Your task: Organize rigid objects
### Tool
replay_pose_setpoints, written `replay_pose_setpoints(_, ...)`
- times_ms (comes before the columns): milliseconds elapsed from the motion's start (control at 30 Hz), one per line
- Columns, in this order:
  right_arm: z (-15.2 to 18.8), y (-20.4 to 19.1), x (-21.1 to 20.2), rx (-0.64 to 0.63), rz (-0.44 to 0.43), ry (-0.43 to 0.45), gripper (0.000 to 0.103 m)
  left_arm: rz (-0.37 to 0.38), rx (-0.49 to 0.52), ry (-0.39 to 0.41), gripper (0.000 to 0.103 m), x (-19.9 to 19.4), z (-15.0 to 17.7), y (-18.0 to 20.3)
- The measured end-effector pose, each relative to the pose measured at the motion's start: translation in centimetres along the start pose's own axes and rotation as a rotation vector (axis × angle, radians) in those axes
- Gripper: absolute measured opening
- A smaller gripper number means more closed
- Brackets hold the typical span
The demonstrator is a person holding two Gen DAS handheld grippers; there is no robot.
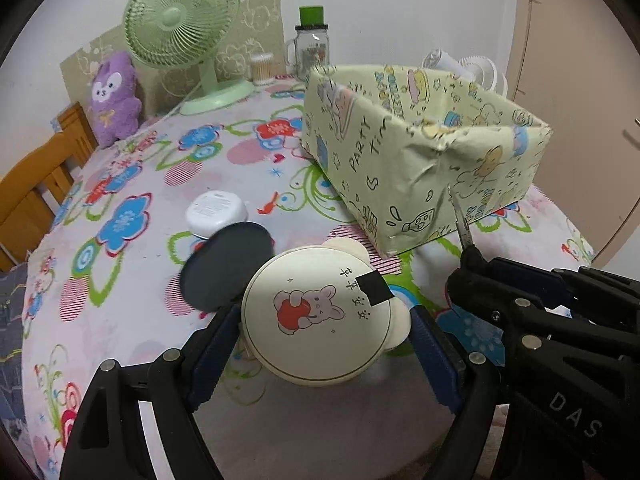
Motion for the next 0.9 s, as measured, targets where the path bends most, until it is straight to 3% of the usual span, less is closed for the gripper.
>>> replay_pose_setpoints(433,-1.1,-2.1,-5.3,-0.035,-0.016,0.083,0.034,-0.022,-0.004,0.086,0.085,-5.4,-1.3,-0.5)
replay_pose_setpoints(900,-4.9,-0.6,-7.1,-0.035,-0.014,0.123,0.034,-0.022,0.013,0.128,0.085,-6.2,-5.8,1.1)
Point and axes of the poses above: each gripper's, at about its wrist camera, not at the fingertips, and x roughly the way its jaws point, y to its right, z to its underside, the point moved 8 cm from there along x, roughly the way its jaws point, and after that the axes turned 5 degrees about -x, right-handed, at the moved point
